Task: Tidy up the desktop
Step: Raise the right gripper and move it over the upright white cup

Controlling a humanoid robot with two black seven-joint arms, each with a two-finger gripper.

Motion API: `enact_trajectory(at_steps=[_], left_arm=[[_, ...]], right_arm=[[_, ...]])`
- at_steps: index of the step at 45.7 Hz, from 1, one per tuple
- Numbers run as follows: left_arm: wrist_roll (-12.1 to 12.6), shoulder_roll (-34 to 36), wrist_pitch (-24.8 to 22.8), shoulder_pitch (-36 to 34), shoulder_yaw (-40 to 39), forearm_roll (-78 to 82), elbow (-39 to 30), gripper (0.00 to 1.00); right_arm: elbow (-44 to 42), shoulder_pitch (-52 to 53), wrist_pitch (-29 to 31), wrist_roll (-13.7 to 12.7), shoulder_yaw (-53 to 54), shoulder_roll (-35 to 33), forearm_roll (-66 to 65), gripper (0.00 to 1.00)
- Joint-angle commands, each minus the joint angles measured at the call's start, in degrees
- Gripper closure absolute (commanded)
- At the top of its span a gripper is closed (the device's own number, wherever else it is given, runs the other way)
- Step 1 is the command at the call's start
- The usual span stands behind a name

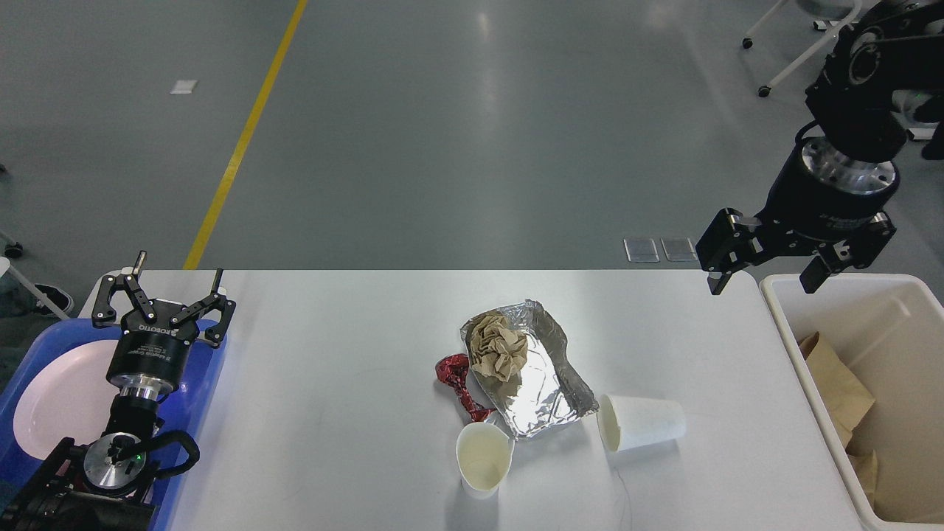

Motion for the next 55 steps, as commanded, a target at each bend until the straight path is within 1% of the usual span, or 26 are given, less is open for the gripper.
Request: enact_trajectory(at_steps=[1, 9, 11, 17, 21, 25, 35, 46, 55], left_arm=[[0.0, 0.0, 0.0, 0.0, 0.0, 0.1, 0.0, 0.04], [0.0, 0.0, 0.0, 0.1, 0.0, 0.0, 0.0, 0.04], [0.0, 0.0, 0.0, 0.1, 0.0, 0.1, 0.0, 0.04], [0.0, 0.0, 0.0, 0.0, 0.0, 0.0, 0.0, 0.04], [0.0, 0.0, 0.0, 0.0, 0.0, 0.0, 0.0, 0.04], [0.0, 0.0, 0.0, 0.0, 0.0, 0.0, 0.0, 0.04], [0.0, 0.0, 0.0, 0.0, 0.0, 0.0, 0.0, 0.04], [0.0, 0.0, 0.0, 0.0, 0.0, 0.0, 0.0, 0.04], [0.0, 0.0, 0.0, 0.0, 0.0, 0.0, 0.0, 0.04]], right_arm=[[9.9, 10.6, -0.9, -0.2, -0.7, -0.5, 1.9, 0.0], [14.7, 15.1, -2.2, -0.1, -1.4, 1.9, 6.8, 0.0], [15.9, 16.6, -3.6, -0.2, -1.5, 2.0, 7.7, 0.0], [20.3, 22.0, -10.9, -0.1, -3.4, 2.1, 10.4, 0.0], [20.5, 22.7, -12.4, -0.1, -3.8, 3.1, 10.6, 0.0], [19.5, 20.7, -13.8, -0.1, -4.0, 4.8, 10.7, 0.0], [18.8, 17.3, -14.7, 0.0, -3.4, 5.1, 12.1, 0.0], [18.3, 14.0, -17.6, 0.0, -2.9, 5.5, 12.9, 0.0], [16.2, 8.3, -22.1, 0.0, -2.9, 6.7, 13.2, 0.0]])
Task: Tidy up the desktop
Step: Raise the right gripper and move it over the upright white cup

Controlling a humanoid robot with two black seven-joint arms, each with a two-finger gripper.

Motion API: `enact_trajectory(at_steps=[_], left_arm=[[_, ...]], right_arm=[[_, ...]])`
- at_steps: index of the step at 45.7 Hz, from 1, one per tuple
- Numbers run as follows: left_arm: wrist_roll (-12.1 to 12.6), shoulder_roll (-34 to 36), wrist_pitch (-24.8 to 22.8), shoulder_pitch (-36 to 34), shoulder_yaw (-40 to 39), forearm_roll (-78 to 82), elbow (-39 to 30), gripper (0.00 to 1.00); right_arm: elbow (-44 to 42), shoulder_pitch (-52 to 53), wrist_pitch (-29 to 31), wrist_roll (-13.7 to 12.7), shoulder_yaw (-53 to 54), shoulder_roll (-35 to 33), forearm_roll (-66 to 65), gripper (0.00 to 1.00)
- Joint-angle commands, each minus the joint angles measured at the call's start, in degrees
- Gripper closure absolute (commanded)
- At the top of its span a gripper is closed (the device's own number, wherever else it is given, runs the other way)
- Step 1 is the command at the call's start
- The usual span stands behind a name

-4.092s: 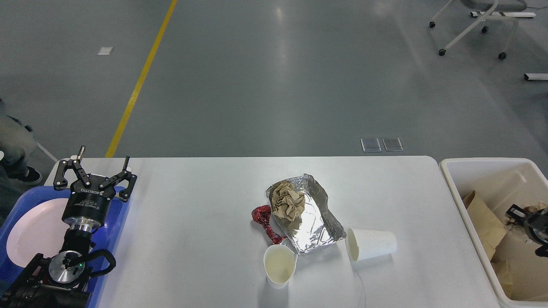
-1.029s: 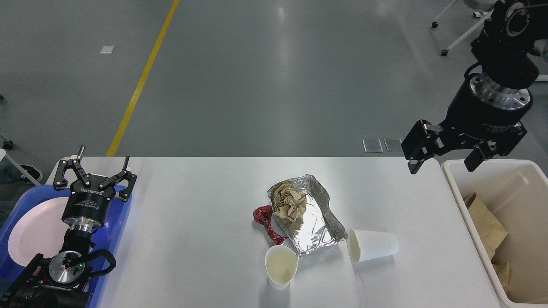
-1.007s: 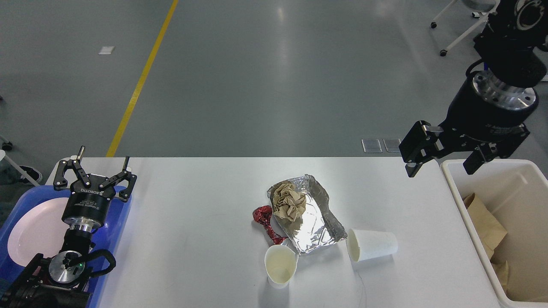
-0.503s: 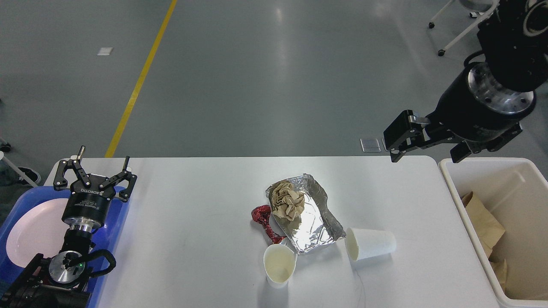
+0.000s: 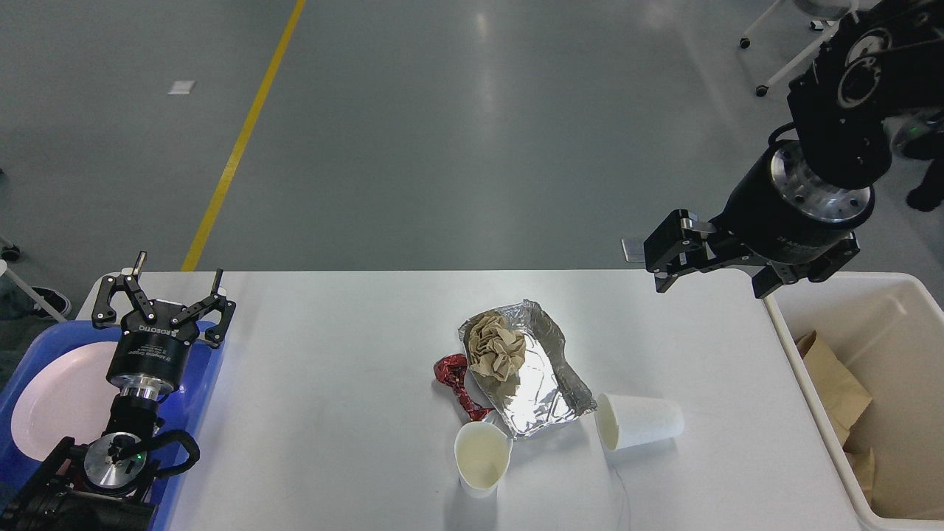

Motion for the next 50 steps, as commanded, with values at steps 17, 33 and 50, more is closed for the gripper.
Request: enact_trajectory(at_steps=[17, 33, 50], left_arm=[[0.0, 0.0, 0.0, 0.0, 0.0, 0.0, 0.0, 0.04], [0.0, 0.0, 0.0, 0.0, 0.0, 0.0, 0.0, 0.04], [0.0, 0.0, 0.0, 0.0, 0.0, 0.0, 0.0, 0.04]], right_arm=[[-1.1, -12.6, -19.3, -0.1, -1.1, 0.0, 35.0, 0.03], [-2.6, -24.5, -34.3, 0.2, -0.2, 0.0, 62.0, 0.0], [-21.0, -48.9, -33.7, -0.1, 4.5, 0.9, 61.2, 0.0]])
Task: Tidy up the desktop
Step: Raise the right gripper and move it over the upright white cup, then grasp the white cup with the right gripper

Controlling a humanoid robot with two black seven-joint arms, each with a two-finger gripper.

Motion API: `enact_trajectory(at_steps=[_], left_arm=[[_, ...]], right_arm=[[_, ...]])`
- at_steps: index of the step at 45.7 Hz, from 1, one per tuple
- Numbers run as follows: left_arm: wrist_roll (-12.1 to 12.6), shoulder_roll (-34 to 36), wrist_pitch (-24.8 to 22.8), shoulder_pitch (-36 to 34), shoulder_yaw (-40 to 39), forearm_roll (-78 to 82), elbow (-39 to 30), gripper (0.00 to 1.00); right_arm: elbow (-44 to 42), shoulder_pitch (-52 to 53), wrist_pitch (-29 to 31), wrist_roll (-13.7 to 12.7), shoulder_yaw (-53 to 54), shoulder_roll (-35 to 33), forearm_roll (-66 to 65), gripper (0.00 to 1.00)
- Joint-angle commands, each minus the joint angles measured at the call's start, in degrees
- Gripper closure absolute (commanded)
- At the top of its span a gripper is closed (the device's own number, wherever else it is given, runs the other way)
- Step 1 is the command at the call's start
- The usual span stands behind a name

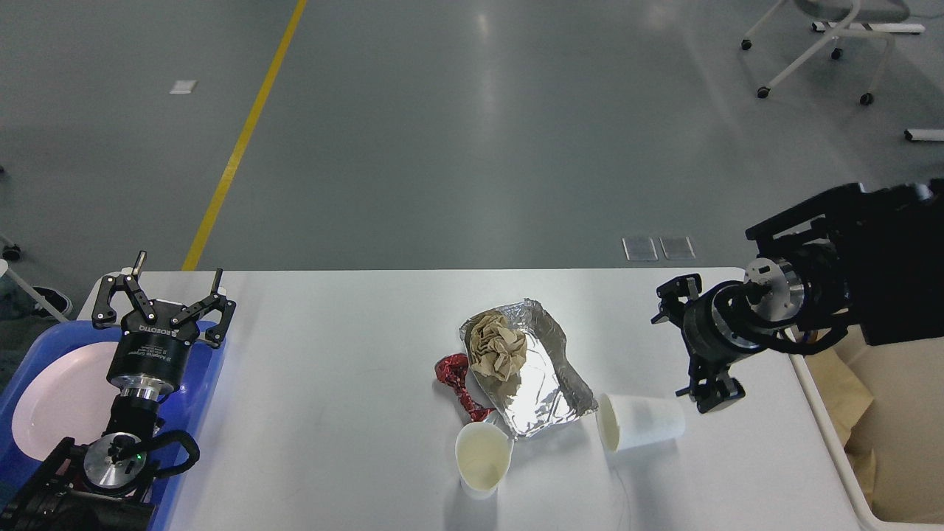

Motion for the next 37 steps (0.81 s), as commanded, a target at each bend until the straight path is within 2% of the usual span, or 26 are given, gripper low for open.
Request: enact_trajectory(at_steps=[1, 25, 37], left_arm=[[0.0, 0.0, 0.0, 0.0, 0.0, 0.0, 0.0, 0.04], [0.0, 0.0, 0.0, 0.0, 0.0, 0.0, 0.0, 0.04], [0.0, 0.0, 0.0, 0.0, 0.0, 0.0, 0.0, 0.04]], right_arm=[[-7.0, -8.4, 0.1, 0.0, 0.6, 0.7, -1.4, 0.0], [-21.2, -24.5, 1.3, -0.3, 6.2, 4.6, -5.1, 0.0], [-23.2, -25.9, 1.3, -1.1, 7.4, 5.2, -4.9, 0.0]])
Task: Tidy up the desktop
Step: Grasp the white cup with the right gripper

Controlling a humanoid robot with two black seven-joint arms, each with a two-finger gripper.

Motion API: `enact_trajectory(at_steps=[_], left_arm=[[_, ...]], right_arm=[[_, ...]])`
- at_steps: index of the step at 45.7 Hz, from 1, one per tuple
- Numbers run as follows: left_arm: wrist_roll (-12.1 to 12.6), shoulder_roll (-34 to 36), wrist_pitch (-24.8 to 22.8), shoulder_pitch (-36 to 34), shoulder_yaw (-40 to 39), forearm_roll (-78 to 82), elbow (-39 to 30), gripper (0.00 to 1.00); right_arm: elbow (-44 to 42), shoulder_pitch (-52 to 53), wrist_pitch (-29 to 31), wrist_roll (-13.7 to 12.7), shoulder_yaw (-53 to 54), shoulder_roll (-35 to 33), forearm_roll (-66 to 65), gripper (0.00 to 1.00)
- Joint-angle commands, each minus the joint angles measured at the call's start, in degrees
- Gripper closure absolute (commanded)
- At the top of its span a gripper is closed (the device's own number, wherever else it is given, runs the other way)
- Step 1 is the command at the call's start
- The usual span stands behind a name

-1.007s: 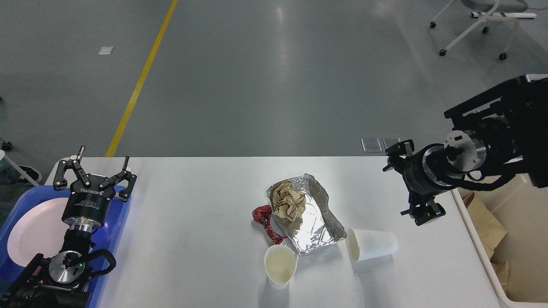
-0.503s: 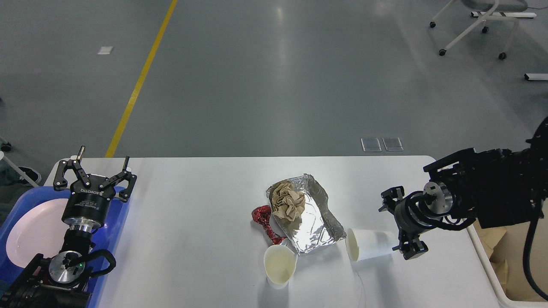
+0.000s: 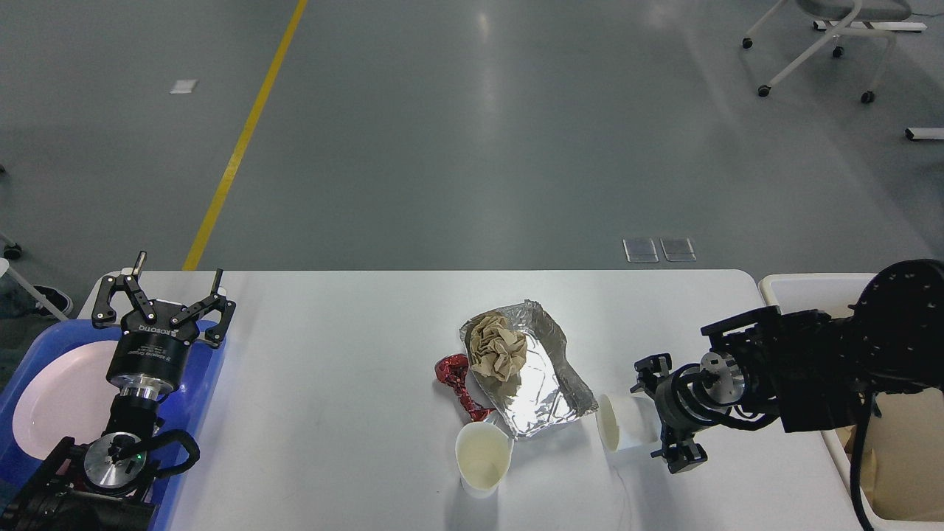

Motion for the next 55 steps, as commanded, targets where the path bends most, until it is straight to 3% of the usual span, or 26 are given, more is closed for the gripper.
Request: enact_trajectory(at_steps=[1, 14, 17, 19, 20, 23, 27, 30, 33, 55], left_arm=[[0.0, 0.0, 0.0, 0.0, 0.0, 0.0, 0.0, 0.04], [0.1, 0.0, 0.0, 0.0, 0.0, 0.0, 0.0, 0.04], [0.1, 0.0, 0.0, 0.0, 0.0, 0.0, 0.0, 0.04], [0.0, 0.0, 0.0, 0.0, 0.0, 0.0, 0.0, 0.04], [0.0, 0.0, 0.0, 0.0, 0.0, 0.0, 0.0, 0.04], [0.1, 0.0, 0.0, 0.0, 0.0, 0.0, 0.0, 0.04], [0.0, 0.0, 0.0, 0.0, 0.0, 0.0, 0.0, 0.04], [0.0, 0.0, 0.0, 0.0, 0.0, 0.0, 0.0, 0.04], [0.0, 0.0, 0.0, 0.0, 0.0, 0.0, 0.0, 0.04], [0.0, 0.0, 0.0, 0.0, 0.0, 0.0, 0.0, 0.04]], right_arm=[[-0.7, -0.2, 0.0, -0.2, 0.6, 0.1, 0.1, 0.0], [-0.8, -1.2, -0.1, -0.2, 1.6, 0.1, 0.3, 0.01], [-1.3, -1.7, -0.2, -0.2, 2.1, 0.1, 0.5, 0.07], [-1.7, -1.9, -0.1, -0.2, 2.5, 0.1, 0.5, 0.16], [-1.8, -2.0, -0.1, -0.2, 2.6, 0.1, 0.5, 0.28], [-1.8, -2.4, -0.1, -0.1, 2.8, 0.1, 0.3, 0.45], [-1.8, -2.5, 0.0, -0.1, 2.8, 0.1, 0.1, 0.74], [-1.8, -2.6, 0.0, -0.1, 2.8, 0.1, 0.1, 0.91], [-1.8, -2.6, 0.0, -0.1, 2.8, 0.1, 0.1, 1.0], [-0.8, -1.3, 0.1, -0.3, 2.7, -0.4, -4.1, 1.0]])
